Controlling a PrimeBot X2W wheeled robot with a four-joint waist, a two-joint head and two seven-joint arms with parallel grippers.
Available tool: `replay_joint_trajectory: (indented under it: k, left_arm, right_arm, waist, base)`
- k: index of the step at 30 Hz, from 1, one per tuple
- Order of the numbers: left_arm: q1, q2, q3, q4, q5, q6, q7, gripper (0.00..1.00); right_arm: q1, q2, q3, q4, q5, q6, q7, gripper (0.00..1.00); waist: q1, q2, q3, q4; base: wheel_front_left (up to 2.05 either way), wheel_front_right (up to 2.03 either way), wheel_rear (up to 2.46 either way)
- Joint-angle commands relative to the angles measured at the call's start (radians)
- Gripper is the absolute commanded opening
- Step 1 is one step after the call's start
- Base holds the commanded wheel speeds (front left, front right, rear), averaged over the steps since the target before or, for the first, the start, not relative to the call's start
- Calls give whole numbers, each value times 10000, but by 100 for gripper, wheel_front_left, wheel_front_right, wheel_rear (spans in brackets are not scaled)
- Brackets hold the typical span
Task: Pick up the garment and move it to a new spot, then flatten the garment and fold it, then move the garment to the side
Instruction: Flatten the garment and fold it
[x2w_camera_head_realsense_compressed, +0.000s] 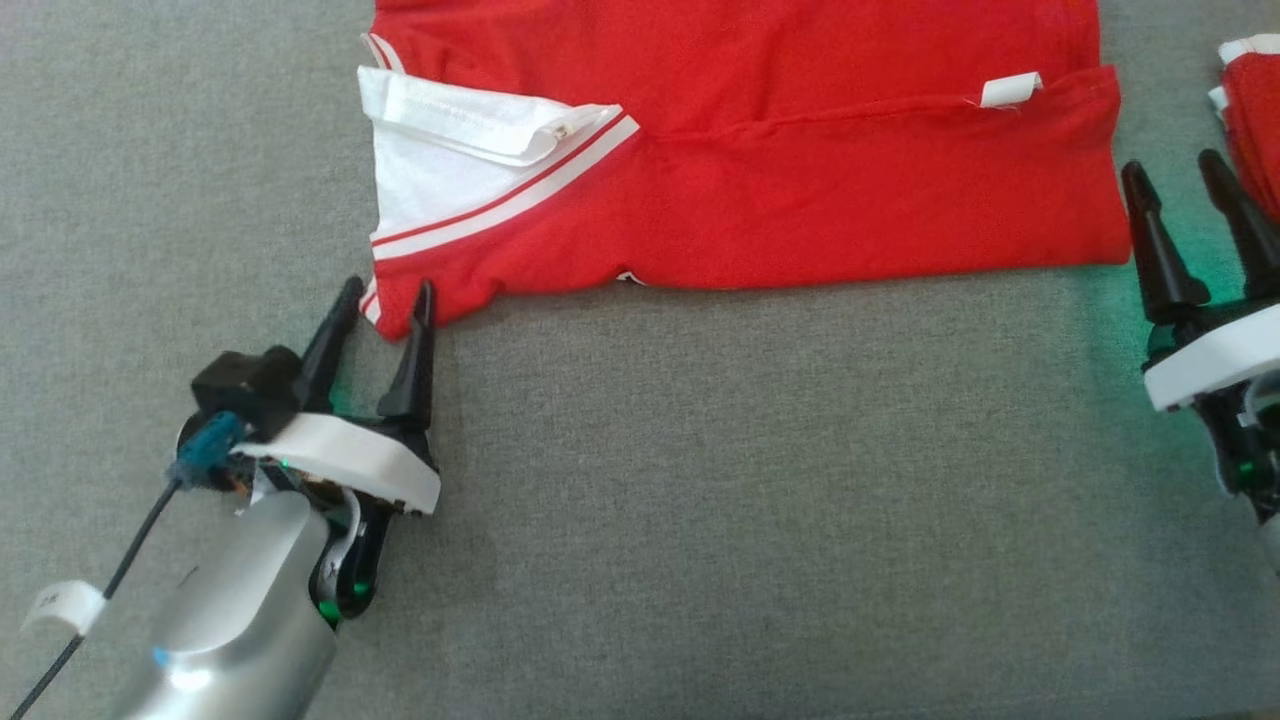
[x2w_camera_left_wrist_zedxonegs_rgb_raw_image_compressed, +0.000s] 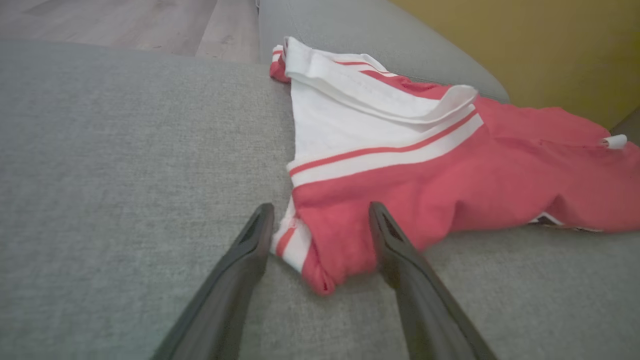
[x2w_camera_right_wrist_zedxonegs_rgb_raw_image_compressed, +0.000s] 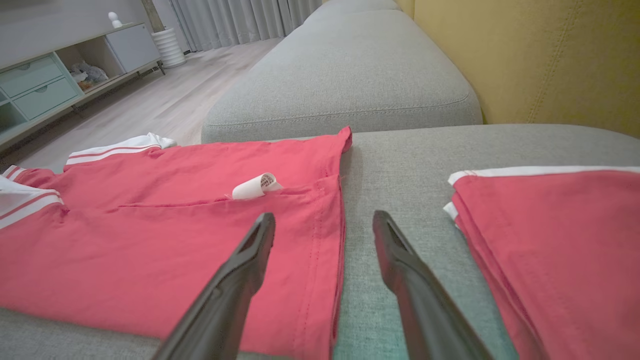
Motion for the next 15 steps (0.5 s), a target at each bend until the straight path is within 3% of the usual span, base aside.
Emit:
replay_joint_trajectory:
  k: [1, 4, 5, 6, 8, 15]
  left_arm:
    - [-196, 267, 174, -60, 84, 22, 115, 100]
    - [-161, 309, -32, 228, 138, 137, 589, 100]
    - [-148, 310, -78, 276, 135, 148, 691, 87]
    - [-137, 319, -128, 297, 150, 141, 754, 47]
    - [-87, 342, -179, 295, 146, 119, 800, 0]
    - [-30, 614, -148, 2, 250, 129, 525, 0]
  right_arm:
    - [94, -104, 132, -145, 74, -7, -111, 100]
    - [64, -50, 281, -22, 116, -7, -131, 100]
    - [63, -37, 338, 24, 139, -7, -135, 100]
    - [71, -20, 396, 72, 173, -7, -137, 100]
    - [98, 32, 520, 217, 279, -7, -55, 100]
    - [-157, 458, 606, 1241, 698, -7, 505, 100]
  waist:
    - [1, 0, -23, -8]
    - [1, 0, -107, -20]
    - [1, 0, -135, -18]
    - [1, 0, -169, -15]
    - [1, 0, -242, -7]
    - [1, 0, -358, 102]
  base:
    - [0, 0, 0]
    - [0, 0, 0]
    - [0, 0, 0]
    - [0, 0, 0]
    - [0, 0, 0]
    - [0, 0, 0]
